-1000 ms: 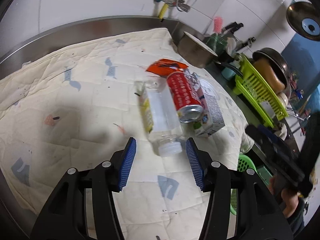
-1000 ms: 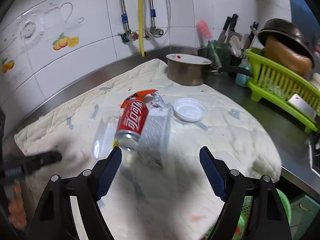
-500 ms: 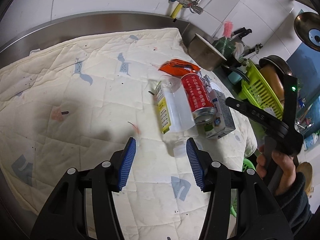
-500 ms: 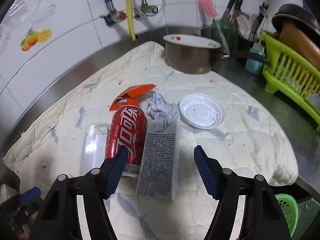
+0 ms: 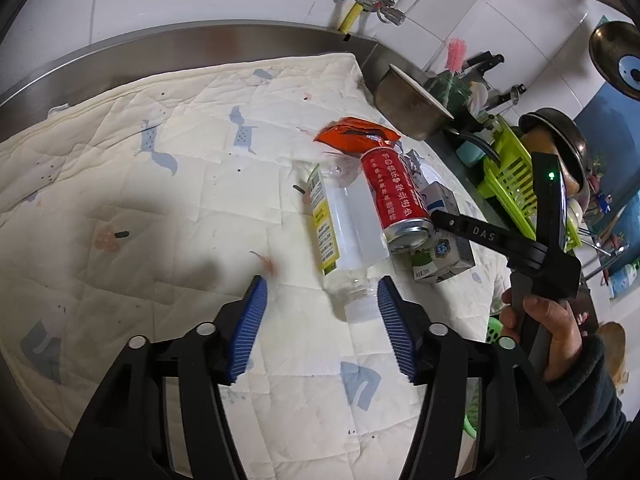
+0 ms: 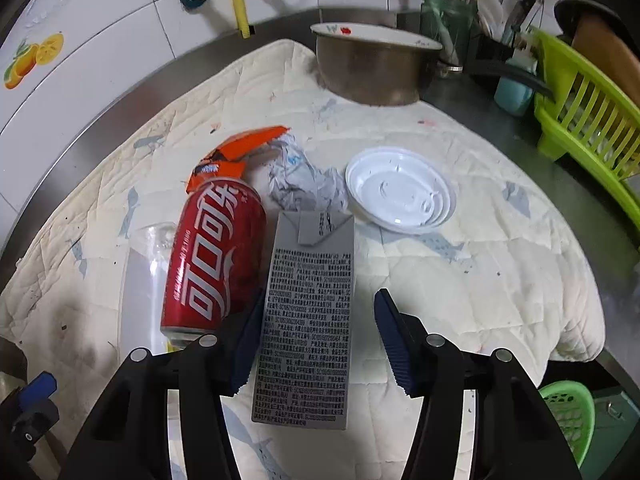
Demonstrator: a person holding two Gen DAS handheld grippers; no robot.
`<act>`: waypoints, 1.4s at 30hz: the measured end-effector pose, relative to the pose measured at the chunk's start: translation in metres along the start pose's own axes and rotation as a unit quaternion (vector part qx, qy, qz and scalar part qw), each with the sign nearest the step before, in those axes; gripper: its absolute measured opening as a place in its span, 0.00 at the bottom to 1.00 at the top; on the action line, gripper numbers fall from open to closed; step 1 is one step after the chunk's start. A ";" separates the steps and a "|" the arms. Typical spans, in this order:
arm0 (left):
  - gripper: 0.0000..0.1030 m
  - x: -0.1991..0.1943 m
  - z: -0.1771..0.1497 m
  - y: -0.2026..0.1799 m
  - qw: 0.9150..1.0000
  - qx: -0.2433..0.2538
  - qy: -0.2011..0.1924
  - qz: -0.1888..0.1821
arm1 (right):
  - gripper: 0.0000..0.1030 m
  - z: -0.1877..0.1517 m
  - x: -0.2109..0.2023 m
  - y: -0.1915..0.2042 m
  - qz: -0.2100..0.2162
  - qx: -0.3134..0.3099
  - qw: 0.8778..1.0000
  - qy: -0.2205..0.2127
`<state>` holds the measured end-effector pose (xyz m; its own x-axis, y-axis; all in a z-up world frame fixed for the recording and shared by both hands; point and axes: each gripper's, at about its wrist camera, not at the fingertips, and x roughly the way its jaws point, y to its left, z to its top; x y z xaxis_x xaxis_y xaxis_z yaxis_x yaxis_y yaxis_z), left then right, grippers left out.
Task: Collect trash
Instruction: 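Return to the mat and grasp the white milk carton with the right gripper, then grasp the clear plastic bottle with the left gripper while the right gripper carries the carton to the basket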
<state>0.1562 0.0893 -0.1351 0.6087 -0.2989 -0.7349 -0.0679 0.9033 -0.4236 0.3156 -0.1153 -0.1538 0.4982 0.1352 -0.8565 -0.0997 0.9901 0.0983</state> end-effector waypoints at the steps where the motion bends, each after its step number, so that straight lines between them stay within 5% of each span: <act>1: 0.57 0.003 0.001 -0.004 1.000 0.005 0.001 0.000 | 0.39 -0.001 0.002 -0.001 0.006 0.002 1.000 0.002; 10: 0.68 0.038 0.016 -0.038 0.999 0.041 0.022 0.016 | 0.38 -0.011 -0.024 -0.007 0.017 -0.007 0.999 -0.026; 30: 0.62 0.105 0.028 -0.068 0.985 0.110 0.061 0.114 | 0.38 -0.054 -0.091 -0.041 0.028 -0.006 0.997 -0.073; 42: 0.61 0.119 0.043 -0.060 0.983 0.108 0.085 0.123 | 0.38 -0.078 -0.107 -0.061 0.016 0.010 0.997 -0.077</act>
<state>0.2672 0.0124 -0.1745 0.4521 -0.0939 -0.8870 -0.0150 0.9935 -0.1129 0.2016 -0.1934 -0.1079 0.6220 0.1698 -0.7644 -0.1015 0.9855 0.1363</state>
